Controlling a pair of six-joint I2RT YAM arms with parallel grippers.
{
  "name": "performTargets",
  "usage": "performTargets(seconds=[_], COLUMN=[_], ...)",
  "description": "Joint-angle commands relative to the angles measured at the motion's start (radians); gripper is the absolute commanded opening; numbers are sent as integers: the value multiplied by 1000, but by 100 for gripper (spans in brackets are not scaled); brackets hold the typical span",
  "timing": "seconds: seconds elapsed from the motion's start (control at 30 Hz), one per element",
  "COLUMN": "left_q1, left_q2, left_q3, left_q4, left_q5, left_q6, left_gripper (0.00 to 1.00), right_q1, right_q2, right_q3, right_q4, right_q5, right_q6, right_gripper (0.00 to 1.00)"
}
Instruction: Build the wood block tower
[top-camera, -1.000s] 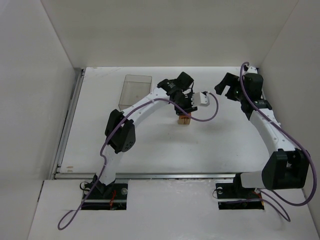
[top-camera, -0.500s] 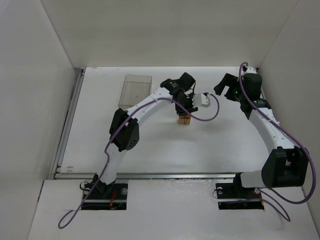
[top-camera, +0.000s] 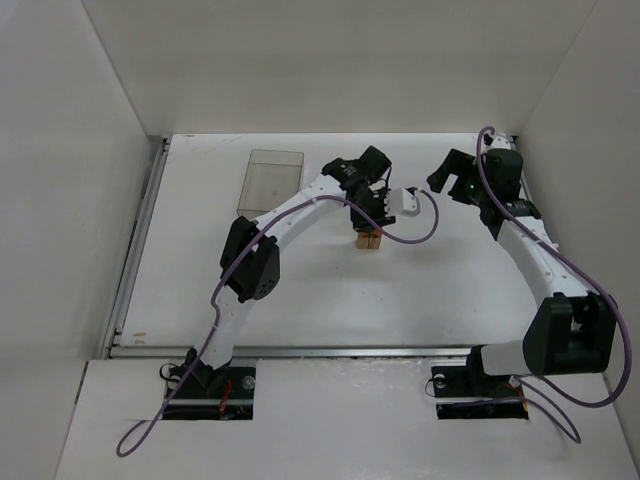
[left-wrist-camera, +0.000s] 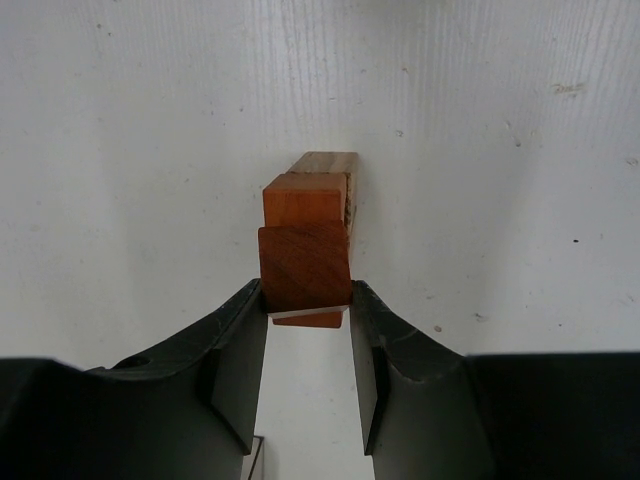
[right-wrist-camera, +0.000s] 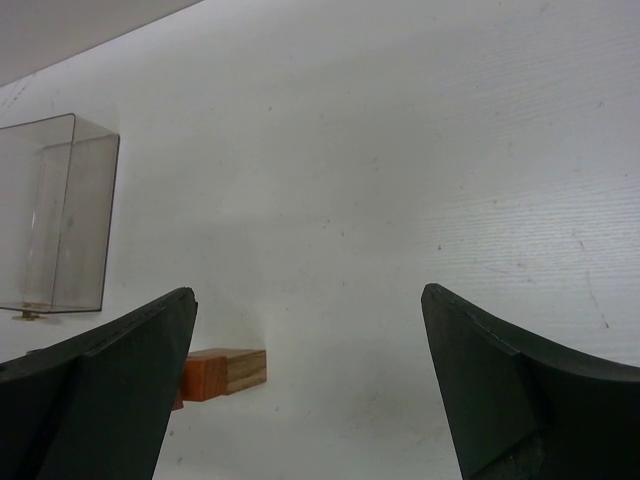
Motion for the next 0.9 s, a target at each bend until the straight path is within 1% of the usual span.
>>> performTargets(seconds=[0.0,0.07,0.17,0.37,0.6,0.67,0.73,0.87], left_q1=[-3,-3,-3,-3,-3,-3,-3,-3], left_q2=[0,9,9,9,9,9,9,9], left_q3=[39,49,49,49,58,58,58,58], left_q4=[-33,-33,-24,-14,-24,-24,-24,-33], left_q5=[4,-6,-16,-16,-7,-6,-6,-6], left_q6=[17,17,17,8,8,8,8,17], left_gripper=[0,0,3,6,6,7,11,14], right_q1=[-4,-4,-4,-4,-4,-4,-4,-4], right_q2=[-3,-3,6,6,15,15,15,15], right_q3=[-1,-1,-1,-1,-1,8,8,8], right_q4=[43,43,43,43,43,43,43,43], right_q5=[-20,-20,-20,-29,-29,-29,-39,-39], right_q6=[-13,-13,-13,-13,-13,-13,-13,-13], right_gripper=[100,100,100,100,100,100,100,100])
